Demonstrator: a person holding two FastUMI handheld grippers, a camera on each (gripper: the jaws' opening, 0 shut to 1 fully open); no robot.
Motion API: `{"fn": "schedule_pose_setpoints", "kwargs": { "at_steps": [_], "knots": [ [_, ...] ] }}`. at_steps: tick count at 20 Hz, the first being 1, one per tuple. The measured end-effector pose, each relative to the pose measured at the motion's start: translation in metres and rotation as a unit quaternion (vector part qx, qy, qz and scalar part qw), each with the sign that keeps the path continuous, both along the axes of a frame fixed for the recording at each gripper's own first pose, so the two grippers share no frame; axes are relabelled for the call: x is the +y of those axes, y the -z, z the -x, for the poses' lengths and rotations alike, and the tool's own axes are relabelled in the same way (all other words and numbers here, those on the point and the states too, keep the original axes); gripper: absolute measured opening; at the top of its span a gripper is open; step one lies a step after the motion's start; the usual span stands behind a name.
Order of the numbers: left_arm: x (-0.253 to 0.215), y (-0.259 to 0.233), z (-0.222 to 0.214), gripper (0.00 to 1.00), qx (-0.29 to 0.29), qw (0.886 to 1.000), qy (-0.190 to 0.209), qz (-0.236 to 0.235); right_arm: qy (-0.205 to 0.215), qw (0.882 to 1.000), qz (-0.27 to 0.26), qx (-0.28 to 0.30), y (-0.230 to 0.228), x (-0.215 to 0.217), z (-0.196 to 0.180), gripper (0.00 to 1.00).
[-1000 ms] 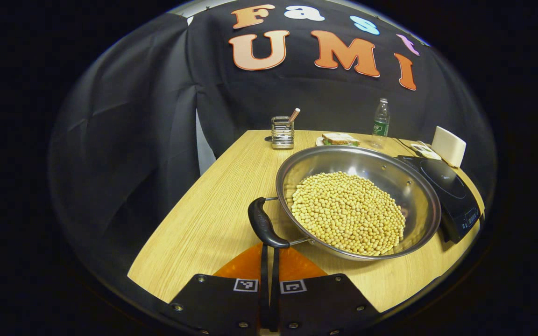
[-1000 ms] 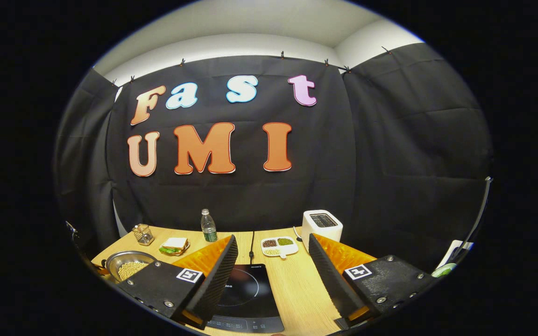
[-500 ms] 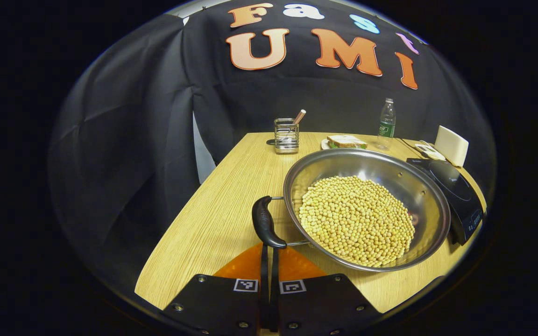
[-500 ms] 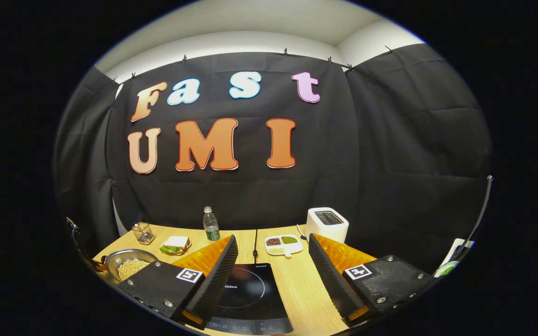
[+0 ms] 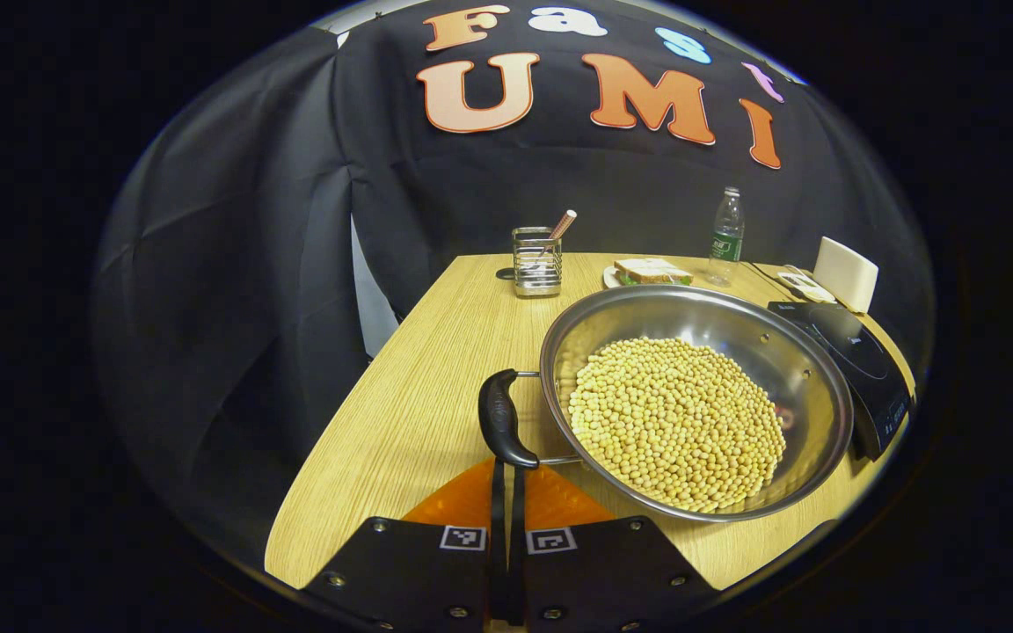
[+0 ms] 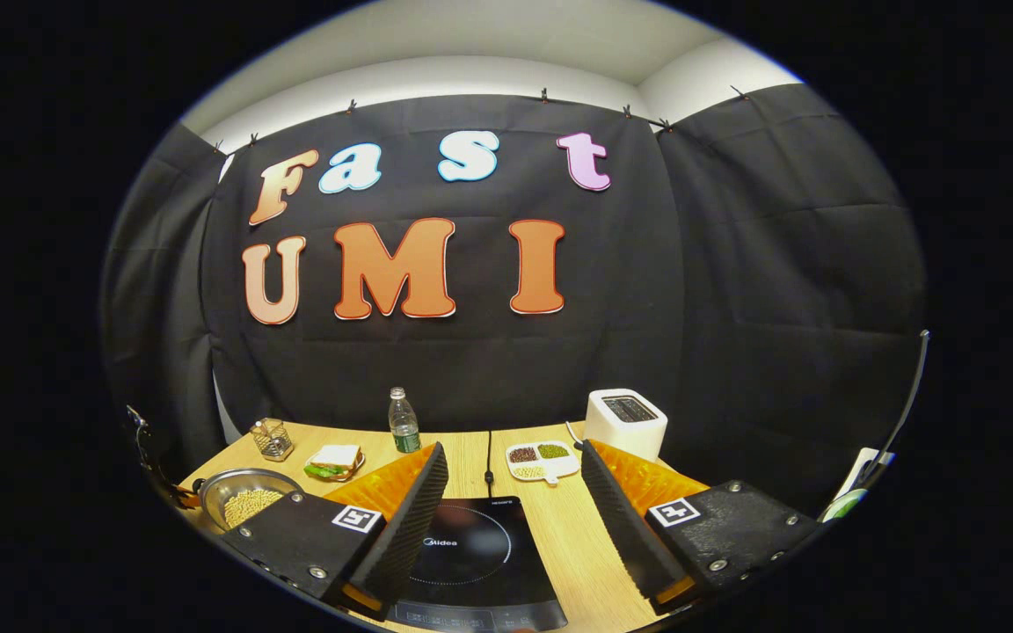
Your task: First push the handle of the pot to place it horizontally, then grasp the pot with both hands and set it on the induction cooktop.
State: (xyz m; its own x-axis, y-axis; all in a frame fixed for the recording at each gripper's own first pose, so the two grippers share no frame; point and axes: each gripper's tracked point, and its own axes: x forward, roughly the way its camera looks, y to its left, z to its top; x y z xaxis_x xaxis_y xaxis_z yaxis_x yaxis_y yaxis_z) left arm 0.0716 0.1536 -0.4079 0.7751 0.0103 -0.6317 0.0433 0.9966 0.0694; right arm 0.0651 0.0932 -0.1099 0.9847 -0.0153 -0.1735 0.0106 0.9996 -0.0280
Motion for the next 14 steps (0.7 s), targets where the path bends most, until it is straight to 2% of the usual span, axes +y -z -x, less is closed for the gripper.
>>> {"fn": "schedule_pose_setpoints", "kwargs": {
  "at_steps": [8,9,14],
  "knots": [
    [0.006,0.004,-0.018,0.02,-0.006,1.000,0.005,0.002,0.002,1.000,0.002,0.006,0.010,0.003,-0.005,0.95],
    [0.007,0.004,-0.018,0.02,-0.007,1.000,0.004,0.005,0.003,1.000,0.001,0.006,0.011,0.003,-0.006,1.00],
    [0.009,0.005,-0.027,0.02,-0.008,1.000,0.005,0.018,0.004,1.000,-0.003,0.010,0.017,0.010,-0.011,0.95]
  ]
}}
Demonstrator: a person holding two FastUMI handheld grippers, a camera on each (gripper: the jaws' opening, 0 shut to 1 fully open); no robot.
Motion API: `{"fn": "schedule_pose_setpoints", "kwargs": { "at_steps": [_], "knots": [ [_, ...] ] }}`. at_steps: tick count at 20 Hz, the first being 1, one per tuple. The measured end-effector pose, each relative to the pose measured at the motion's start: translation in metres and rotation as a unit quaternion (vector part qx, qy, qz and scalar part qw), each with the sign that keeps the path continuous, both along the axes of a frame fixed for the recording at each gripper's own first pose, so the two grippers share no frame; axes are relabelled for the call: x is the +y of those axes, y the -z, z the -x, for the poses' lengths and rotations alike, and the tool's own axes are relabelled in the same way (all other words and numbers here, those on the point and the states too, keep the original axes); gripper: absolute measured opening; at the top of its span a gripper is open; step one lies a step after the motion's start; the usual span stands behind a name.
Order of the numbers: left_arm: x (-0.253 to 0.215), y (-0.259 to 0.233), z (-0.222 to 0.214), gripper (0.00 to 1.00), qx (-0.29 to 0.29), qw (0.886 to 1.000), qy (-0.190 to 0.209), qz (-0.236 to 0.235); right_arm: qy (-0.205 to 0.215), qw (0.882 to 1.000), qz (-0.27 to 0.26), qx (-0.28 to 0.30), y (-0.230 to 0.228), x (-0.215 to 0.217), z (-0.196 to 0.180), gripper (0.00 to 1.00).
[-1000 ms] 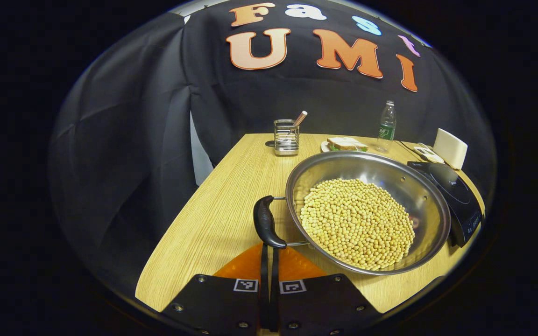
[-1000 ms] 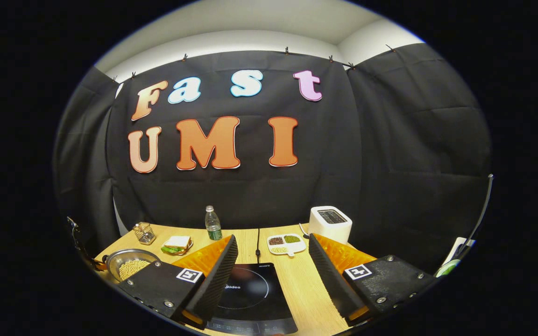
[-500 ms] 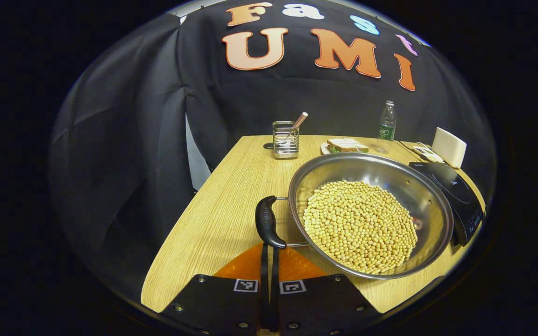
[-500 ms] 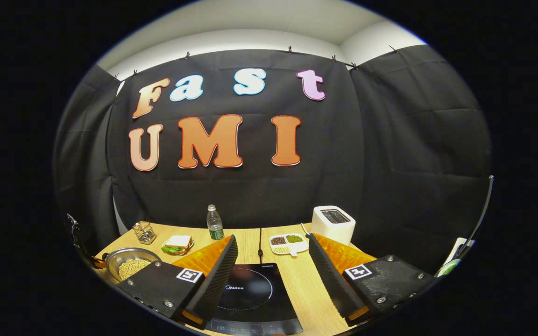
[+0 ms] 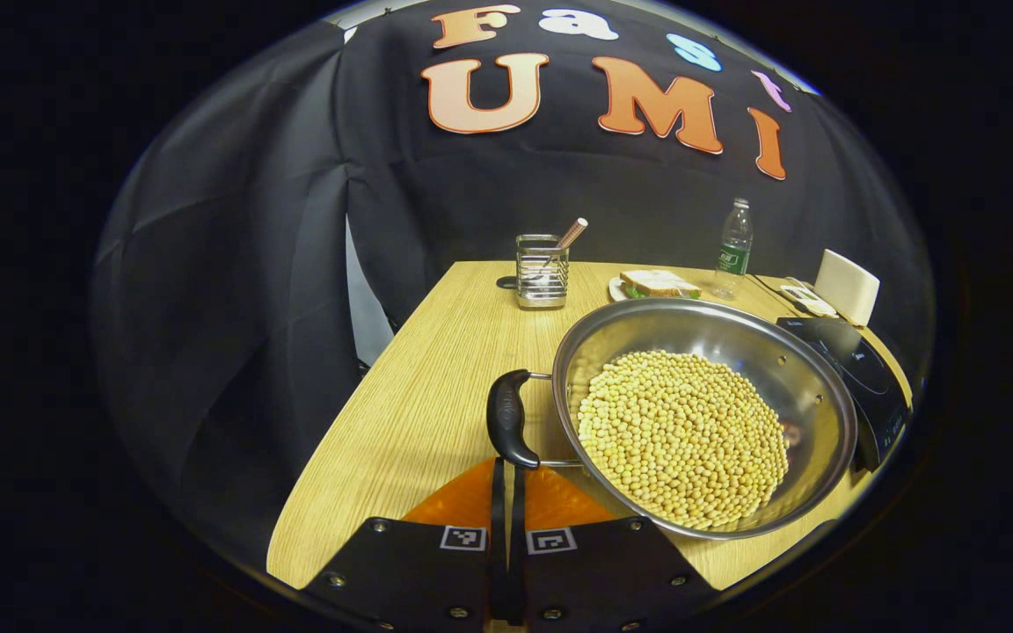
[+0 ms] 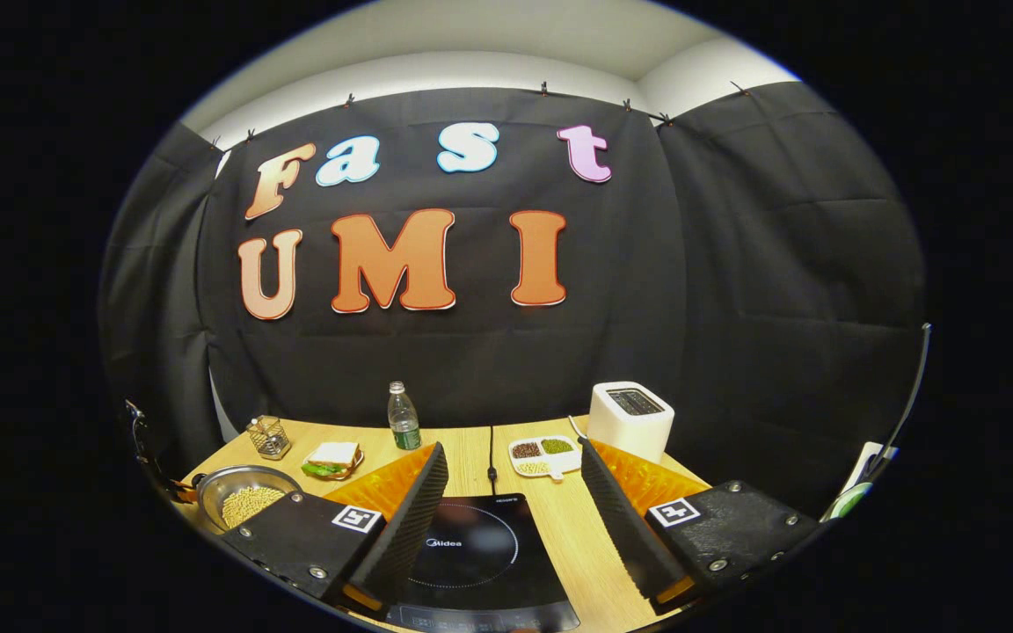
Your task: First push the handle of the pot to place it horizontally, then grasp the pot with both hands and set it on the induction cooktop.
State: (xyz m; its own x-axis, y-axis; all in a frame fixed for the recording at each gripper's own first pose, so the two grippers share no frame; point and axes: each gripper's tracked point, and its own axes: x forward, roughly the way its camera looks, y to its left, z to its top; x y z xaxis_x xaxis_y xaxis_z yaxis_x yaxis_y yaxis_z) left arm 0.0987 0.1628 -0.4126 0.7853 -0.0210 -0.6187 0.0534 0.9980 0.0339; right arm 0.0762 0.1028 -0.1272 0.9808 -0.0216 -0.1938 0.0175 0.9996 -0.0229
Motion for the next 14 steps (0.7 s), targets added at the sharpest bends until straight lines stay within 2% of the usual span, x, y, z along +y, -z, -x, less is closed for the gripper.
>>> {"fn": "schedule_pose_setpoints", "kwargs": {
  "at_steps": [4,8,11,14],
  "knots": [
    [0.000,0.000,-0.001,0.02,-0.001,1.000,0.000,0.005,-0.002,1.000,-0.007,0.003,0.007,0.012,-0.002,0.95],
    [0.006,-0.009,0.007,0.02,-0.018,1.000,-0.008,0.020,-0.017,1.000,-0.015,0.009,0.021,0.042,-0.003,0.95],
    [0.015,-0.028,0.007,0.02,-0.048,0.998,-0.021,0.020,-0.033,0.999,-0.023,0.017,0.034,0.072,-0.004,0.95],
    [0.014,-0.048,0.002,0.03,-0.082,0.996,-0.013,0.007,-0.050,0.998,-0.031,0.031,0.053,0.105,-0.005,0.95]
  ]
}}
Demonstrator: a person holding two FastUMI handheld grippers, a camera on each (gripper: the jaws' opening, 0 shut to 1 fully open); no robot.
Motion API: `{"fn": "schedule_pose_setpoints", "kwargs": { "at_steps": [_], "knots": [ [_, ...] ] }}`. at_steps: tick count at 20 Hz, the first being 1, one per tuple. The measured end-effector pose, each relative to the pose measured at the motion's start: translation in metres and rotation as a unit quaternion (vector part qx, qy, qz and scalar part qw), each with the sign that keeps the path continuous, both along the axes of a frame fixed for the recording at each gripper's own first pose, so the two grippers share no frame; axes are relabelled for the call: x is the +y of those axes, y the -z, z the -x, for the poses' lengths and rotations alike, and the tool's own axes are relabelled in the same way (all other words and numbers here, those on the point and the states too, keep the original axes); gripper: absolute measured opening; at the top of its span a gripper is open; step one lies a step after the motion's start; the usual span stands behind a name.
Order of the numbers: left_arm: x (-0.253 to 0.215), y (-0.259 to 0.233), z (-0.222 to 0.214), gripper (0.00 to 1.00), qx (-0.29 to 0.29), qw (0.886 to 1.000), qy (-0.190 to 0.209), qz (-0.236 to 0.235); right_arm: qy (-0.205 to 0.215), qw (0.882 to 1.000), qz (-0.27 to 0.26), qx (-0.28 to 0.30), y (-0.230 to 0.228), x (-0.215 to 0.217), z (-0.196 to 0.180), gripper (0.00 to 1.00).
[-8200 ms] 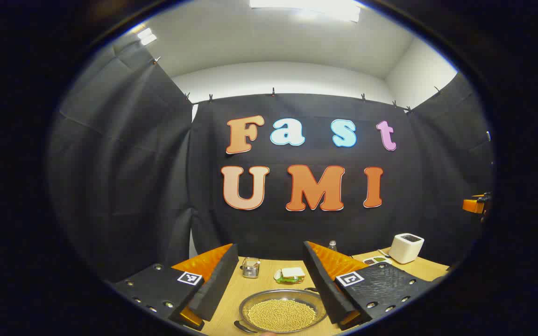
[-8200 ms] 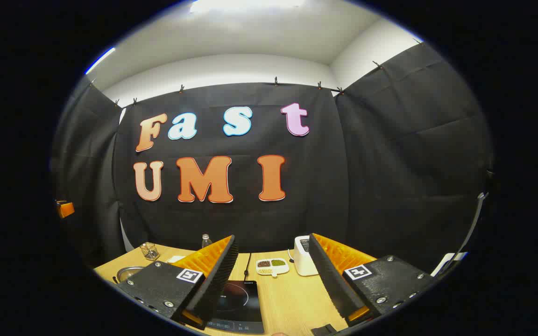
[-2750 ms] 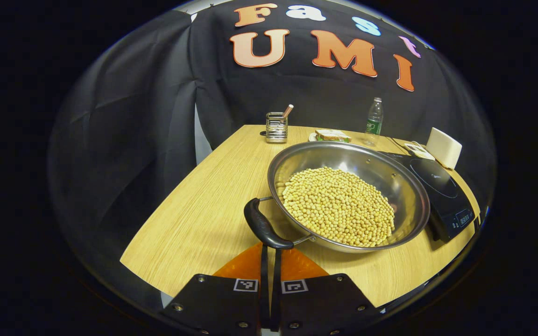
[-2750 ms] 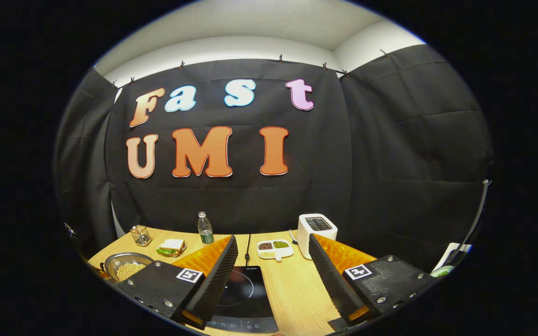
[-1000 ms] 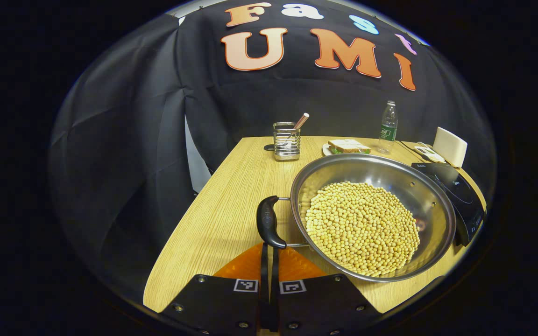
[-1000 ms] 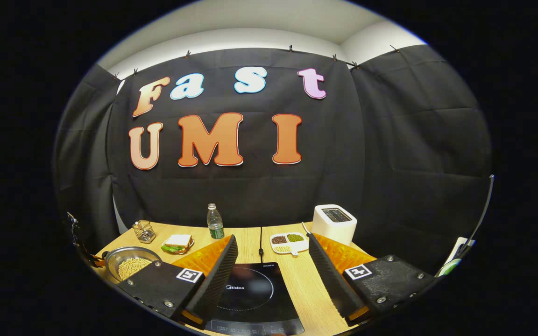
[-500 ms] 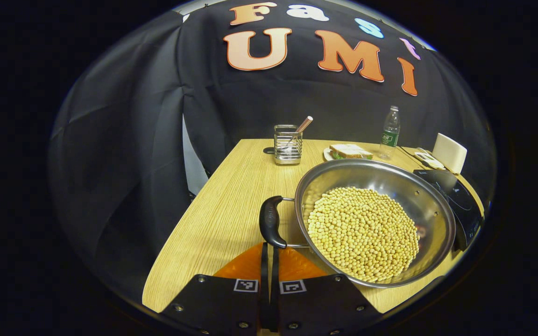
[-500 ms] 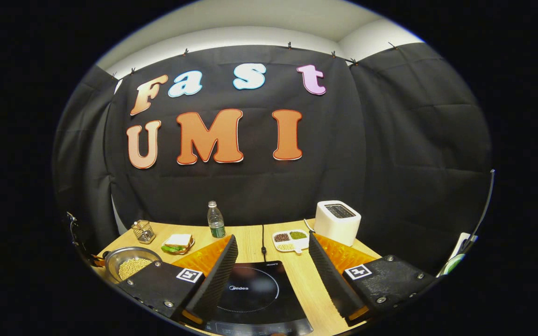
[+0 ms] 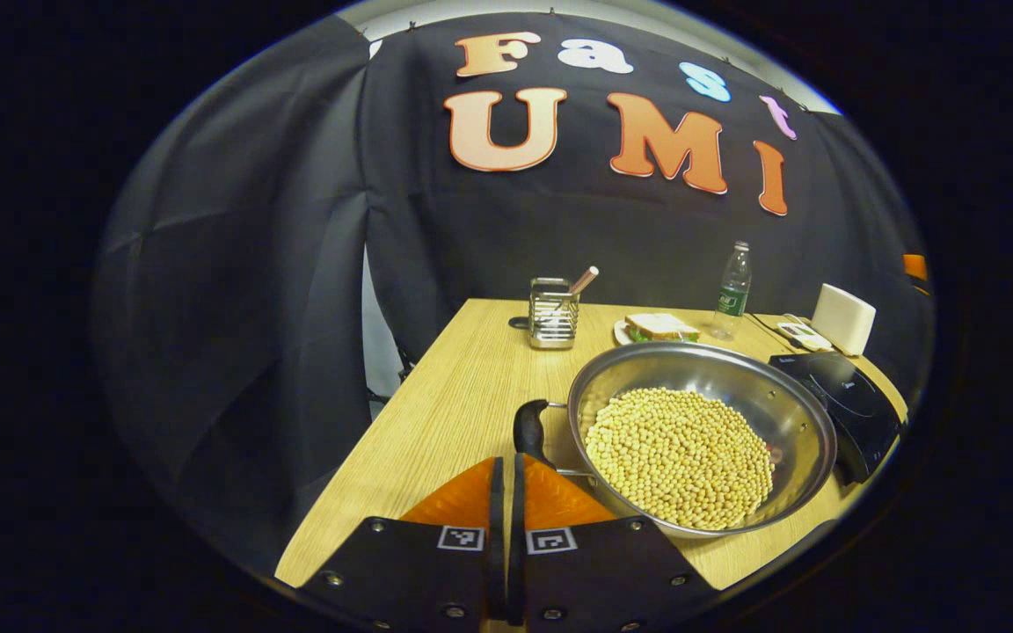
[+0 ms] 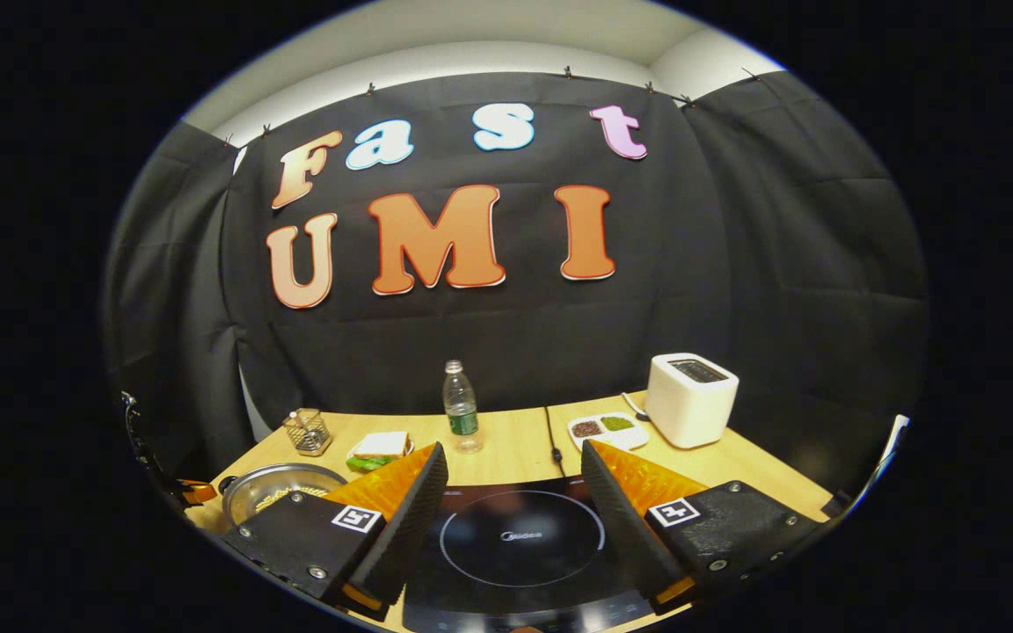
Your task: First push the handle of the pot to place it horizontally, then grasp the pot with both hands and set it on the induction cooktop.
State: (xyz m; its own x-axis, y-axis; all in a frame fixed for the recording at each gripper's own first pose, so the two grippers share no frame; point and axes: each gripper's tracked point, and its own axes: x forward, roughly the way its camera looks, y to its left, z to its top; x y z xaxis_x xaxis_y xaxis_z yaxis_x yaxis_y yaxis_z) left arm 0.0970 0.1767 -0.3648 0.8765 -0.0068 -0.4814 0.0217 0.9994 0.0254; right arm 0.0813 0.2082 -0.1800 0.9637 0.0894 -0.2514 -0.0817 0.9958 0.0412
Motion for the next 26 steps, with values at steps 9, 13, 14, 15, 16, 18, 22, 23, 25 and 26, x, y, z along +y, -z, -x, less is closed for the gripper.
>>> {"fn": "schedule_pose_setpoints", "kwargs": {
  "at_steps": [9,13,14,15,16,18,22,23,25,26],
  "knots": [
    [-0.028,-0.004,-0.030,0.42,-0.026,0.999,0.025,0.017,-0.028,0.998,-0.007,0.059,0.085,0.102,-0.009,0.95],
    [-0.033,0.007,-0.040,0.66,-0.021,0.999,0.028,0.026,-0.041,0.996,0.010,0.084,0.127,0.140,-0.013,0.95],
    [-0.030,0.009,-0.043,0.80,-0.019,0.999,0.023,0.022,-0.046,0.994,0.012,0.096,0.139,0.148,-0.014,0.95],
    [-0.029,0.011,-0.043,0.84,-0.016,0.999,0.023,0.019,-0.050,0.993,0.013,0.109,0.152,0.156,-0.013,0.95],
    [-0.029,0.014,-0.044,0.86,-0.012,0.999,0.024,0.020,-0.053,0.991,0.015,0.120,0.163,0.161,-0.013,0.95],
    [-0.025,0.019,-0.046,0.86,-0.007,1.000,0.023,0.020,-0.054,0.989,0.023,0.133,0.178,0.167,-0.010,0.96],
    [-0.021,0.029,-0.049,0.86,0.005,0.999,0.025,0.021,-0.056,0.986,0.039,0.154,0.203,0.176,-0.018,0.96],
    [-0.022,0.034,-0.050,0.86,0.012,0.999,0.026,0.026,-0.057,0.985,0.042,0.159,0.208,0.179,-0.021,0.96],
    [-0.022,0.041,-0.051,0.86,0.026,0.999,0.025,0.037,-0.056,0.983,0.048,0.168,0.216,0.180,-0.026,0.96],
    [-0.021,0.045,-0.052,0.86,0.031,0.998,0.025,0.039,-0.059,0.982,0.048,0.174,0.222,0.183,-0.027,0.96]
  ]
}}
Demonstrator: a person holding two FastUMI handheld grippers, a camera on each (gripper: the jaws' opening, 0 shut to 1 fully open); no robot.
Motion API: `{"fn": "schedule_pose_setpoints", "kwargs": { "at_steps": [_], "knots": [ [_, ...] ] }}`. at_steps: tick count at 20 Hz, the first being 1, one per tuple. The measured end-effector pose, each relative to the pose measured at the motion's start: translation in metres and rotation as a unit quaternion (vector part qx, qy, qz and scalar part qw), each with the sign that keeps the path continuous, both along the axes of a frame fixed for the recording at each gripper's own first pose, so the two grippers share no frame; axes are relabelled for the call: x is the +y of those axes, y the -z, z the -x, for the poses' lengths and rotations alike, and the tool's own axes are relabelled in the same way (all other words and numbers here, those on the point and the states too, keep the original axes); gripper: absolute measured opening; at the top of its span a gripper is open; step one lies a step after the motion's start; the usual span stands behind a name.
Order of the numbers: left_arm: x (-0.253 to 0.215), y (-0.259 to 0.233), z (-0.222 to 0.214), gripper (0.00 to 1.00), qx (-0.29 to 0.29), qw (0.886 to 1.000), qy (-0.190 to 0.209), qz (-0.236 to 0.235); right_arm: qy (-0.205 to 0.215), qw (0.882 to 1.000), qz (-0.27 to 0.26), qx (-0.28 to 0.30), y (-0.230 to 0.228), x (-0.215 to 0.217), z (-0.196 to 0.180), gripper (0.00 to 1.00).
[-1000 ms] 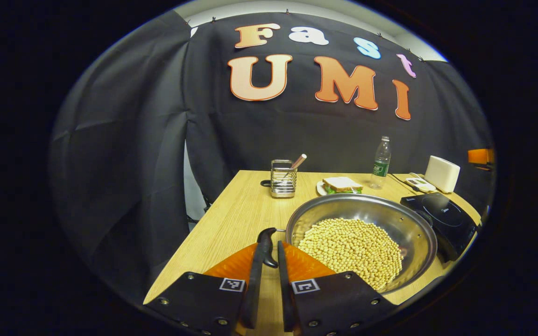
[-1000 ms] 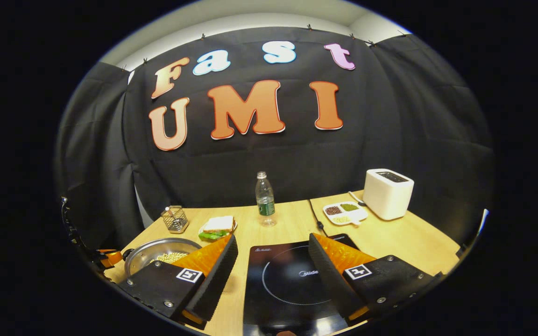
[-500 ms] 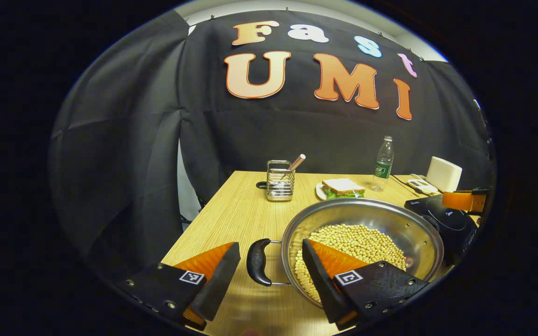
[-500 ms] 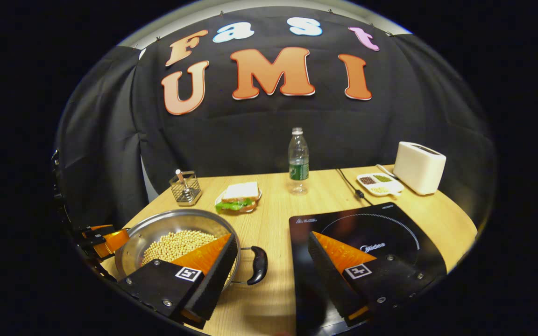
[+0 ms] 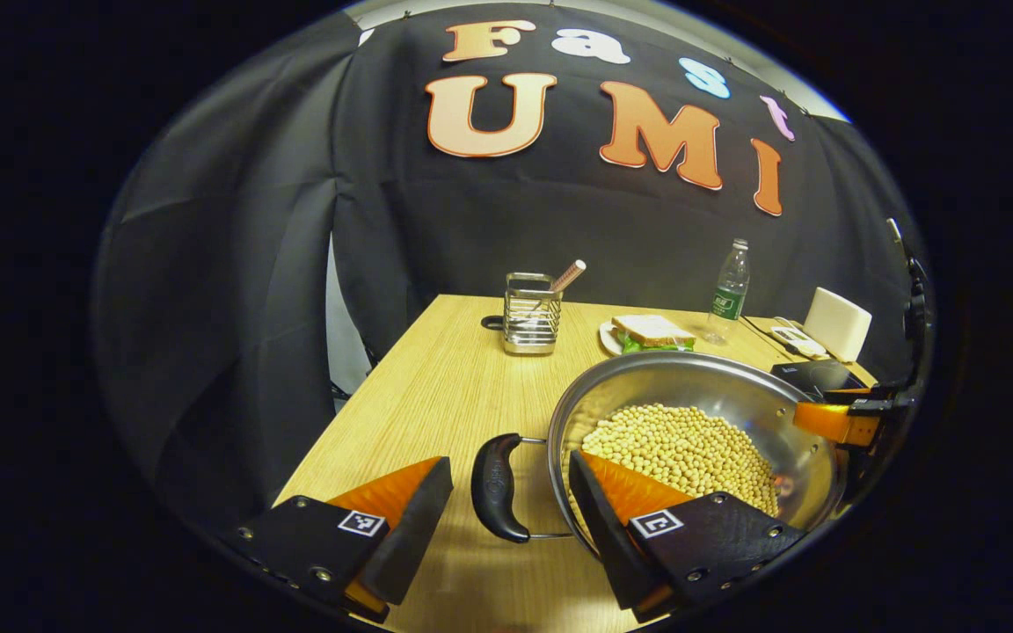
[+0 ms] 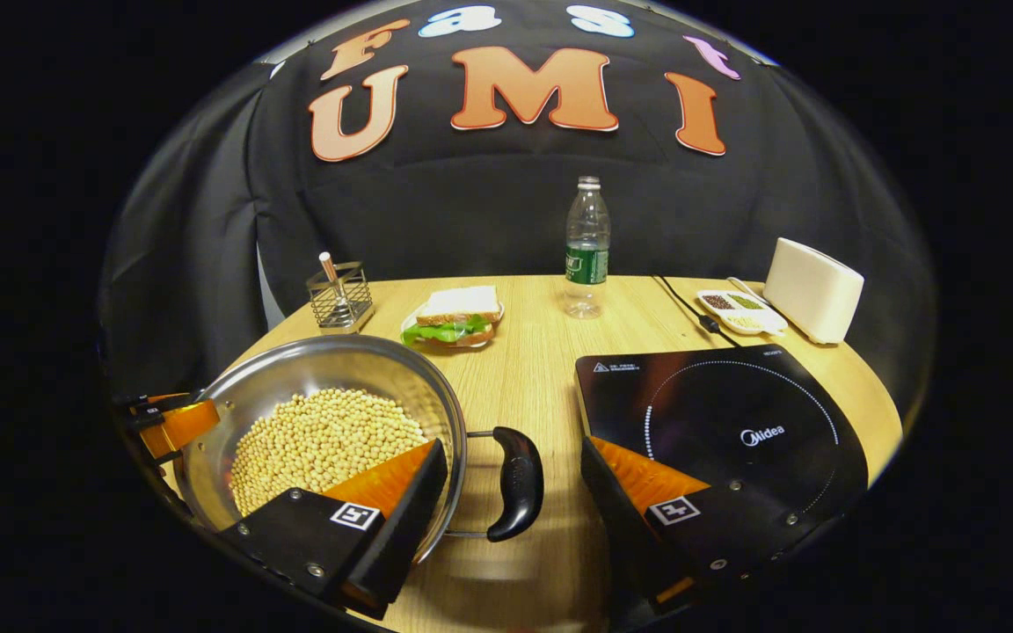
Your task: First push the handle of the pot to place it horizontally, then grasp the pot with both hands and set it on the induction cooktop.
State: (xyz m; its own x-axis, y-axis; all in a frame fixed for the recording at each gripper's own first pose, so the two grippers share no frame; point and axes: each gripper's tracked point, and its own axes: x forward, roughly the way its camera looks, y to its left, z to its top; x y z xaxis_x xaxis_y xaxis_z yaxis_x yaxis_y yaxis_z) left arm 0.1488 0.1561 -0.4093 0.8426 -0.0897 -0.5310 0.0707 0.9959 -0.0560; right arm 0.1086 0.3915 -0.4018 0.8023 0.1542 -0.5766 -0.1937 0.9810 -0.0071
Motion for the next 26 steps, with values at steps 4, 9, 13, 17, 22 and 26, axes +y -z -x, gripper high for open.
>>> {"fn": "schedule_pose_setpoints", "kwargs": {
  "at_steps": [4,9,13,17,22,26],
  "knots": [
    [-0.004,0.006,-0.003,0.86,0.006,1.000,0.008,0.017,-0.008,1.000,-0.010,0.024,0.013,0.010,0.000,0.94],
    [-0.019,0.017,0.003,0.89,0.034,0.998,0.026,0.056,-0.006,0.999,-0.026,0.043,0.020,0.017,-0.001,0.75],
    [-0.016,0.015,0.006,0.63,0.043,0.998,0.009,0.050,-0.002,0.999,-0.029,0.046,0.020,0.016,-0.003,0.67],
    [-0.020,0.012,0.017,0.59,0.054,0.997,-0.006,0.057,0.000,0.998,-0.040,0.057,0.015,0.016,-0.004,0.60],
    [-0.035,-0.017,0.023,0.59,0.037,0.998,-0.005,0.054,0.003,0.998,-0.055,0.034,-0.010,-0.001,-0.002,0.59],
    [-0.054,-0.045,0.026,0.59,0.024,0.998,0.001,0.063,0.007,0.997,-0.068,0.027,-0.033,-0.018,0.005,0.59]
  ]
}}
